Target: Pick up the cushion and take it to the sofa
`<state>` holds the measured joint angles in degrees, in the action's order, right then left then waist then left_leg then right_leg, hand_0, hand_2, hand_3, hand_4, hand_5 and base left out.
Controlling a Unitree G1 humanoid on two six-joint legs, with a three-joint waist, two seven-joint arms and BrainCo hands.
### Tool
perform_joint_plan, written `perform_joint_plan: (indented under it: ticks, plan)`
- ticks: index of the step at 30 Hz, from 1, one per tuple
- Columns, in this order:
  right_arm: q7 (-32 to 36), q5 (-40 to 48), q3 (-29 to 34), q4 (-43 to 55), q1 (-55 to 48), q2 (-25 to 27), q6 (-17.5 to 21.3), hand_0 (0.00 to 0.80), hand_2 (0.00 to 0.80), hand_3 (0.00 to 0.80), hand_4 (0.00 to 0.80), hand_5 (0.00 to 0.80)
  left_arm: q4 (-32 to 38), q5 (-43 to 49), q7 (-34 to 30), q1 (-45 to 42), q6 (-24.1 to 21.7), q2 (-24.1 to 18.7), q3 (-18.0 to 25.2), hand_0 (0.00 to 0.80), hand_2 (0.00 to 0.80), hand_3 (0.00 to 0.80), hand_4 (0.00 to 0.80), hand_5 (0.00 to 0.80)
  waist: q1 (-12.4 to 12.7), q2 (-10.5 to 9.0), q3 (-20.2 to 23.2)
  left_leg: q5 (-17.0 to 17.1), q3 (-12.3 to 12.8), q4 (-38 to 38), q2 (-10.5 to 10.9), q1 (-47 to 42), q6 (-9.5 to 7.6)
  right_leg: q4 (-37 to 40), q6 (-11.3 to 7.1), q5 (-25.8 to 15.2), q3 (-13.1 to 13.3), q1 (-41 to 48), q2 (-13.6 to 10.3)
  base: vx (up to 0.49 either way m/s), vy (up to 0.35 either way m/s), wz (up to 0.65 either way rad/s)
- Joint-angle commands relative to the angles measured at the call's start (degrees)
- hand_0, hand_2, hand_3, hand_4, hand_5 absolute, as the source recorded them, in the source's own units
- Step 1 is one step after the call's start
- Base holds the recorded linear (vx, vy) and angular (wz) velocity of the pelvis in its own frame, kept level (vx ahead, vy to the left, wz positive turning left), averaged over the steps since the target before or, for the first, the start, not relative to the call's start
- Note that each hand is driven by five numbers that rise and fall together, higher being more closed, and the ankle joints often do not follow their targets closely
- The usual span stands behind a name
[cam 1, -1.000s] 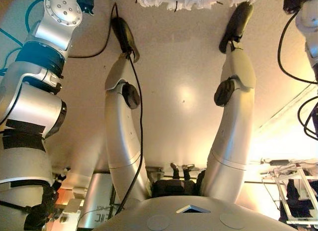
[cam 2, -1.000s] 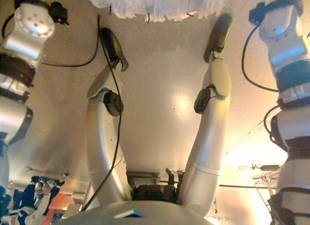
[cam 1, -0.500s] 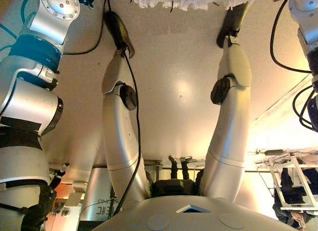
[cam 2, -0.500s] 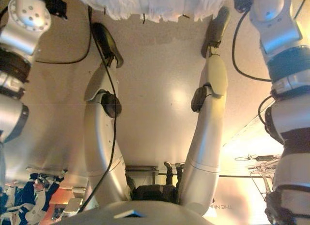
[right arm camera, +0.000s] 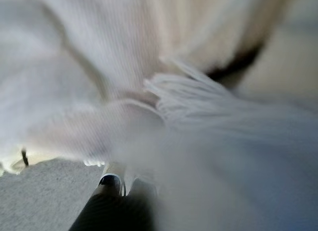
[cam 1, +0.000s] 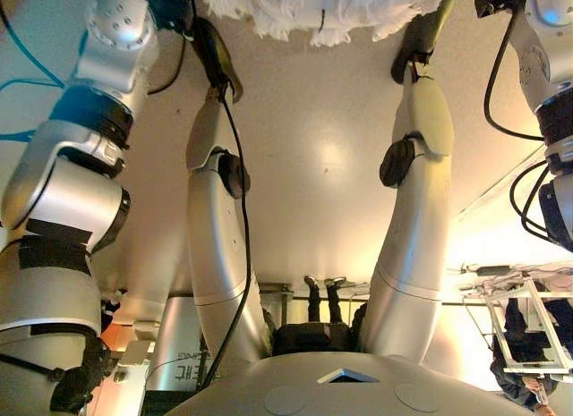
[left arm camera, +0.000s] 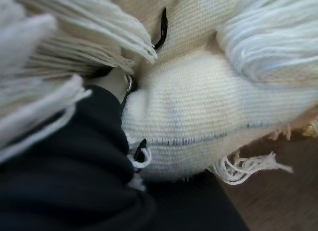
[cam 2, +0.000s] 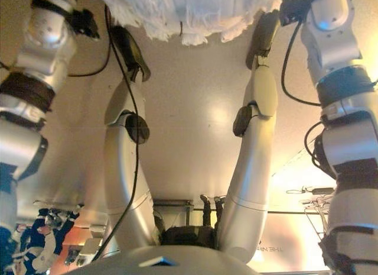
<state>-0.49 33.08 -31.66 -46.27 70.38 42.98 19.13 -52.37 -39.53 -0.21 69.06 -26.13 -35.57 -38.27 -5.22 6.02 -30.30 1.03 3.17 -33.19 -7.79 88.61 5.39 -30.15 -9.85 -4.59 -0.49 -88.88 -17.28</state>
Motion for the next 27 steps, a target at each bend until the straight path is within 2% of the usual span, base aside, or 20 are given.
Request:
perform_joint_plan:
  ticks: [1, 5, 8, 13, 16, 18, 23, 27]
  plan:
    - [0.84, -4.10, -0.59, 13.18, -2.38, -5.56, 7.09, 0.800, 0.800, 0.800, 0.800, 0.800, 15.17, -2.72, -7.37, -1.30, -8.43, 9.21, 2.37, 0.800, 0.800, 0.800, 0.800, 0.800, 1.43, 0.14, 0.50, 1.53, -2.15, 7.28, -0.22, -6.59, 0.23, 1.81, 0.09, 3.17, 0.39, 7.96, 1.55, -0.019, -0.057, 0.00]
    - [-2.85, -8.83, 4.47, 20.25, -12.94, -7.49, 7.54, 0.800, 0.800, 0.800, 0.800, 0.800, 22.21, 0.69, -8.80, -11.07, -7.35, 11.18, 5.63, 0.800, 0.800, 0.800, 0.800, 0.800, 2.34, -1.77, 0.50, 3.00, -2.65, 9.69, -0.04, -15.37, 0.61, 4.93, -0.29, 2.10, -2.08, 17.79, 0.41, -0.017, -0.120, 0.04]
    - [-4.82, -10.64, 8.26, 26.86, -22.23, -8.77, 7.90, 0.800, 0.800, 0.800, 0.800, 0.800, 28.67, 3.48, -8.39, -19.56, -5.53, 12.17, 6.79, 0.800, 0.800, 0.800, 0.800, 0.800, 2.80, -3.61, 0.50, 3.34, -2.26, 10.50, -0.88, -23.33, 1.11, 6.47, -0.42, 1.13, -4.22, 26.20, -0.47, 0.007, -0.154, 0.05]
    - [-5.21, -13.46, 13.73, 35.28, -37.21, -12.60, 9.98, 0.800, 0.800, 0.800, 0.800, 0.800, 36.35, 3.36, -7.49, -31.18, -4.08, 12.59, 10.11, 0.800, 0.800, 0.800, 0.800, 0.800, 3.13, -6.45, 0.50, 2.19, -1.02, 13.40, -1.92, -38.73, 0.99, 9.92, -0.42, 0.97, -7.48, 41.68, -0.76, 0.032, -0.105, -0.04]
    - [-4.35, -14.37, 16.21, 40.10, -43.36, -14.03, 8.79, 0.800, 0.800, 0.800, 0.800, 0.800, 40.60, 3.30, -7.09, -36.64, -2.62, 12.49, 12.28, 0.800, 0.800, 0.800, 0.800, 0.800, 3.59, -7.67, 0.50, 0.98, -0.17, 15.42, -1.52, -47.56, 0.48, 12.09, -0.25, 1.18, -9.24, 50.99, -0.75, 0.041, -0.079, -0.02]
    - [-3.94, -14.60, 17.58, 42.28, -46.62, -14.29, 8.33, 0.800, 0.800, 0.800, 0.800, 0.800, 42.53, 3.10, -7.35, -39.79, -2.53, 12.05, 13.11, 0.800, 0.800, 0.800, 0.800, 0.800, 3.90, -8.06, 1.13, 0.20, 0.08, 16.33, -1.53, -51.67, 0.11, 12.84, -0.09, 1.50, -9.56, 55.00, -0.77, 0.073, -0.071, 0.03]
    - [-2.51, -12.87, 20.22, 49.55, -54.26, -14.66, 7.36, 0.800, 0.800, 0.800, 0.800, 0.800, 48.70, 1.63, -8.82, -48.33, -0.82, 10.78, 16.95, 0.800, 0.800, 0.800, 0.800, 0.800, 4.39, -8.59, 6.75, -0.75, 0.75, 21.07, -1.62, -61.78, -0.95, 15.86, 0.22, 2.62, -9.01, 64.08, 0.00, 0.078, -0.083, 0.03]
    - [-2.19, -14.04, 20.85, 53.38, -57.39, -14.47, 8.71, 0.800, 0.800, 0.800, 0.800, 0.800, 52.71, 1.41, -8.12, -52.55, -3.20, 10.33, 18.65, 0.800, 0.800, 0.800, 0.800, 0.800, 4.42, -8.26, 10.83, -0.14, 1.59, 25.04, -3.10, -69.33, -0.62, 18.66, 0.68, 3.91, -10.50, 71.39, 1.13, 0.031, -0.125, 0.03]
